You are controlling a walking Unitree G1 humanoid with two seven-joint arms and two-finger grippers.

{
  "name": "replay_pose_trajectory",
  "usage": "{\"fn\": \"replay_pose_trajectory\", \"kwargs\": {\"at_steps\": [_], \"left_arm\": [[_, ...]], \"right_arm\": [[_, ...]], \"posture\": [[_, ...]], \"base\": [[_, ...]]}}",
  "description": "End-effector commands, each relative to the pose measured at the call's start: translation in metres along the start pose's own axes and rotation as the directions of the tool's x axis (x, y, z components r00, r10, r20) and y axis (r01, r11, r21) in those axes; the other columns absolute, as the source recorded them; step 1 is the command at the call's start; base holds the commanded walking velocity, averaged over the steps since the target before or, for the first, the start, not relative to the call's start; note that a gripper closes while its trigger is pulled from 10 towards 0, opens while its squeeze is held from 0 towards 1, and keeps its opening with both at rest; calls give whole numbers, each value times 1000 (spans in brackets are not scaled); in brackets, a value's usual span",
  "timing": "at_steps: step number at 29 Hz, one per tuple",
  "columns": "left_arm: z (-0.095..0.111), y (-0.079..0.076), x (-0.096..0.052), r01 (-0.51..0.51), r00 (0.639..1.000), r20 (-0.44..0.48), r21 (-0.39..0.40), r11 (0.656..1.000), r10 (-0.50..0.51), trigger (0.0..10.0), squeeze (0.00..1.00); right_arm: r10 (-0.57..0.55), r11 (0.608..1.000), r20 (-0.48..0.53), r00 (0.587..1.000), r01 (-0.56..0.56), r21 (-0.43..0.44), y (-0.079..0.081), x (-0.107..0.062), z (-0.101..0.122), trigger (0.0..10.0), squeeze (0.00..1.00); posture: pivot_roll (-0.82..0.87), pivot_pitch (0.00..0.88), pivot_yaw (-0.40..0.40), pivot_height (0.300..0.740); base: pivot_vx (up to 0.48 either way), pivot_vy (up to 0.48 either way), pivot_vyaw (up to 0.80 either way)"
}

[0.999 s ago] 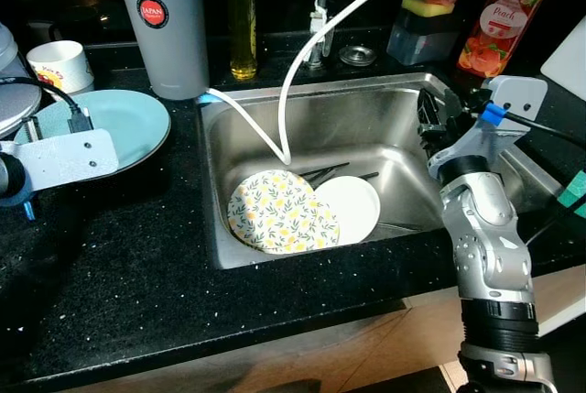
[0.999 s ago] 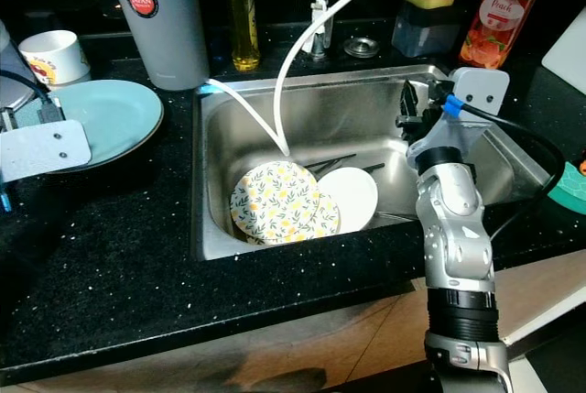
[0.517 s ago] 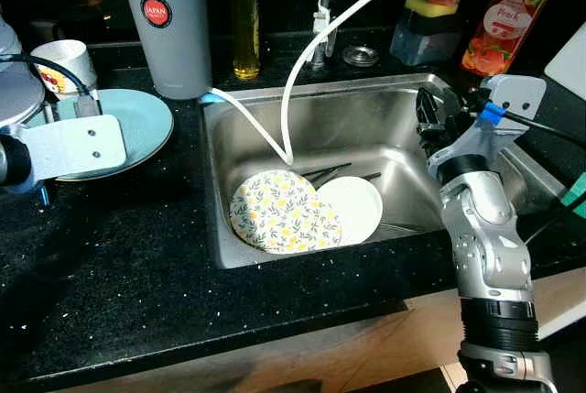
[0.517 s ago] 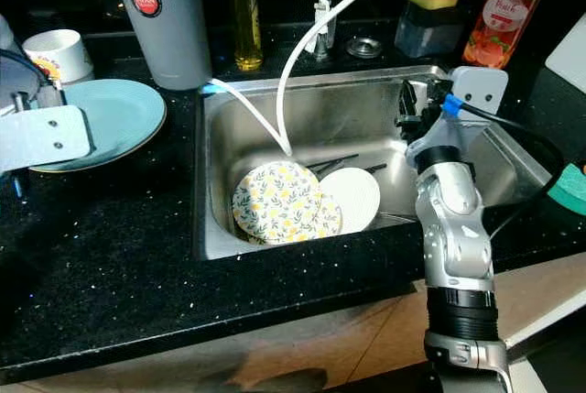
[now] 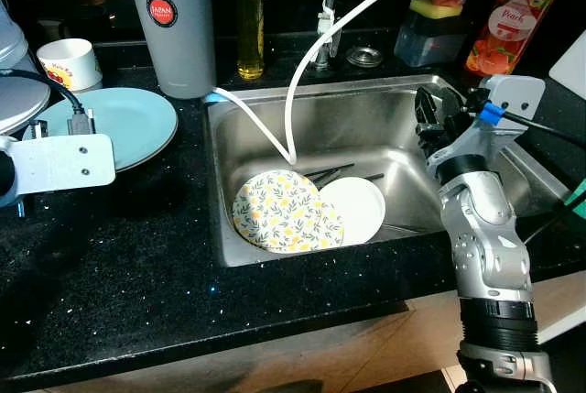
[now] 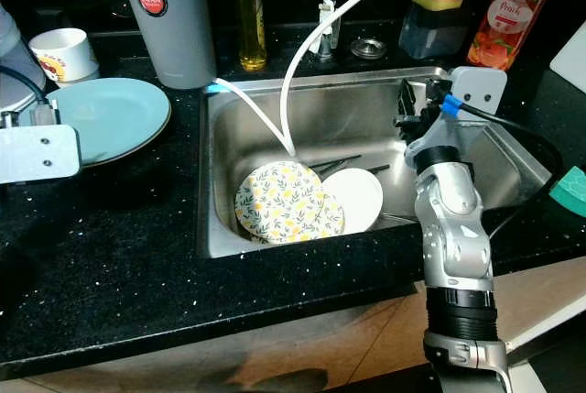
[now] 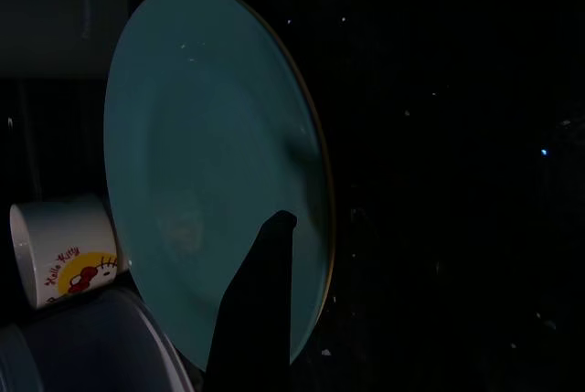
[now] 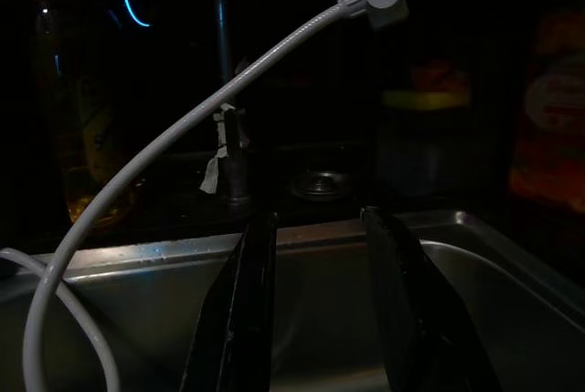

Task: Kitchen organization

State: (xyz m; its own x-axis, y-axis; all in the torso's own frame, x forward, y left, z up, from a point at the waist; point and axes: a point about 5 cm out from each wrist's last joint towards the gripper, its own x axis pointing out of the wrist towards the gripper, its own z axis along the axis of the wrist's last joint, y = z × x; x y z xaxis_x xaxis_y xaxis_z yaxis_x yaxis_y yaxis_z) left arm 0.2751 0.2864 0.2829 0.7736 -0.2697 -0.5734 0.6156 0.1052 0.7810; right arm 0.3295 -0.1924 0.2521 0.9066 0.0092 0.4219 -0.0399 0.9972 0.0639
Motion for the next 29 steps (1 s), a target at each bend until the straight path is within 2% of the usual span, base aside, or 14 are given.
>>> {"fn": "replay_pose_trajectory", "kwargs": {"at_steps": [1, 8, 13, 17, 20, 26, 27, 28, 29], "left_arm": [[0, -1, 0, 4, 1000, 5, -8, 1000, -4, 10000, 0], [-3, -2, 0, 12, 1000, -25, 8, 1000, -12, 10000, 0], [-27, -13, 8, 32, 985, -167, 1, 999, -32, 10000, 0], [-33, -12, 12, -8, 979, -206, -2, 1000, 7, 10000, 0], [-30, -12, 15, -14, 983, -181, -12, 1000, 11, 10000, 0], [-27, -3, 15, -73, 982, -175, 7, 997, 73, 10000, 0], [-26, -3, 15, -71, 983, -167, 4, 997, 71, 7020, 0], [-25, -3, 15, -69, 985, -161, 4, 998, 69, 4667, 0], [-24, -3, 14, -67, 986, -156, 5, 998, 67, 3647, 0]], "right_arm": [[-6, 1000, -10, 1000, 6, 6, -1, -1, -3, 10000, 125], [-7, 1000, -10, 1000, 8, 8, -1, -1, -4, 10000, 129], [-9, 1000, -13, 1000, 9, 11, -1, -2, -5, 10000, 129], [-9, 1000, -13, 1000, 9, 11, -1, -2, -5, 10000, 129], [-11, 1000, -12, 1000, 11, 9, -2, -2, -4, 10000, 125], [-10, 1000, -12, 1000, 10, 8, -2, -1, -4, 10000, 129], [-10, 1000, -11, 1000, 10, 8, -2, -1, -4, 10000, 125], [-10, 1000, -11, 1000, 10, 8, -2, -1, -4, 10000, 125], [-10, 1000, -11, 1000, 10, 8, -2, -1, -4, 10000, 125]], "posture": [[50, 63, -9, 740], [52, 64, -8, 740], [55, 66, -7, 740], [55, 66, -7, 740], [48, 67, -9, 740], [47, 66, -11, 740], [48, 65, -10, 740], [49, 65, -10, 740], [49, 65, -10, 740]], "base": [[0, 0, 0], [0, 0, 0], [0, 0, 0], [0, 0, 0], [0, 0, 0], [0, 0, 0], [0, 0, 0], [0, 0, 0], [0, 0, 0]]}}
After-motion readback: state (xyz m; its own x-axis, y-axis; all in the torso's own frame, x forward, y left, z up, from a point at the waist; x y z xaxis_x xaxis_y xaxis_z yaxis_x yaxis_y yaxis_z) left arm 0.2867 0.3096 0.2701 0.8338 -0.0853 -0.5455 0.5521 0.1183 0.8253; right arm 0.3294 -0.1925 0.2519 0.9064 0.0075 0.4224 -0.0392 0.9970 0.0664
